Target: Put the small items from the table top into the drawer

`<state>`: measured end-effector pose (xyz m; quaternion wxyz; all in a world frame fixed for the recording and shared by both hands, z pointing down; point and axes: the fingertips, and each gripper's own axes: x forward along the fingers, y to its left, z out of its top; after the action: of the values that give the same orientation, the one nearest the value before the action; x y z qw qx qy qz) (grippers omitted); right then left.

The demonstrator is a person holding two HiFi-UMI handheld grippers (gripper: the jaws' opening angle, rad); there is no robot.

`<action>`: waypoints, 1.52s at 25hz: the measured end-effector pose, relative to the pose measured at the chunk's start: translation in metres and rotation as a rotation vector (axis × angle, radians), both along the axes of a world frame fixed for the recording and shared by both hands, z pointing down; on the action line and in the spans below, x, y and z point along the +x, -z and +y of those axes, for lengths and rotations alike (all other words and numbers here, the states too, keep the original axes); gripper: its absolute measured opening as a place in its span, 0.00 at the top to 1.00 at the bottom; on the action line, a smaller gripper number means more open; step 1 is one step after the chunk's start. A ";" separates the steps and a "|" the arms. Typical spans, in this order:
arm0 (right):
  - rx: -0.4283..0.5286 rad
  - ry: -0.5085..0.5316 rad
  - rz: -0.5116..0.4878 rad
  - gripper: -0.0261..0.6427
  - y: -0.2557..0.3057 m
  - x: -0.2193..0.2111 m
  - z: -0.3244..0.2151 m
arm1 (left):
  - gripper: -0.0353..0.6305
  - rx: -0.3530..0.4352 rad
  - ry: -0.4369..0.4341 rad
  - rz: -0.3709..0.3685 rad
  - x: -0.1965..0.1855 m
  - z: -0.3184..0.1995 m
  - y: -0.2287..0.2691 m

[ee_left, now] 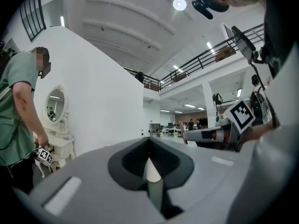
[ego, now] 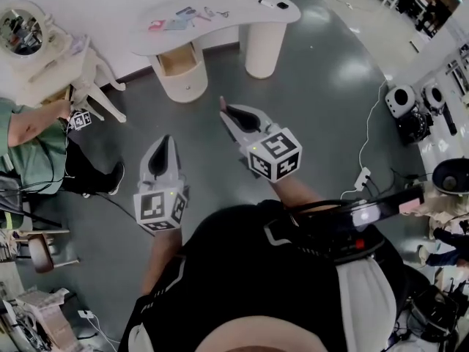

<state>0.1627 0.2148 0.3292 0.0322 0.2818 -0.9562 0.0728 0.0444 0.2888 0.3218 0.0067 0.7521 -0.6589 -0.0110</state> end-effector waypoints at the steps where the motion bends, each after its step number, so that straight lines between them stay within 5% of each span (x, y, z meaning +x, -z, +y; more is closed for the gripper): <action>1: -0.003 -0.003 0.000 0.89 -0.001 -0.002 0.001 | 0.95 -0.003 -0.004 0.003 -0.002 0.001 -0.001; 13: -0.024 0.027 -0.014 0.89 -0.001 -0.028 -0.041 | 0.95 -0.022 0.017 0.016 -0.025 -0.035 -0.005; 31: -0.014 0.111 -0.059 0.89 0.002 -0.014 -0.201 | 0.95 -0.009 0.128 -0.014 -0.024 -0.184 0.003; 38: -0.002 0.126 -0.083 0.89 0.001 -0.003 -0.250 | 0.95 -0.064 0.157 -0.027 -0.019 -0.229 -0.007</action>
<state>0.1593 -0.0354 0.3284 -0.0025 0.2176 -0.9725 0.0833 0.0257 0.0601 0.3289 0.0211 0.6975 -0.7160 0.0197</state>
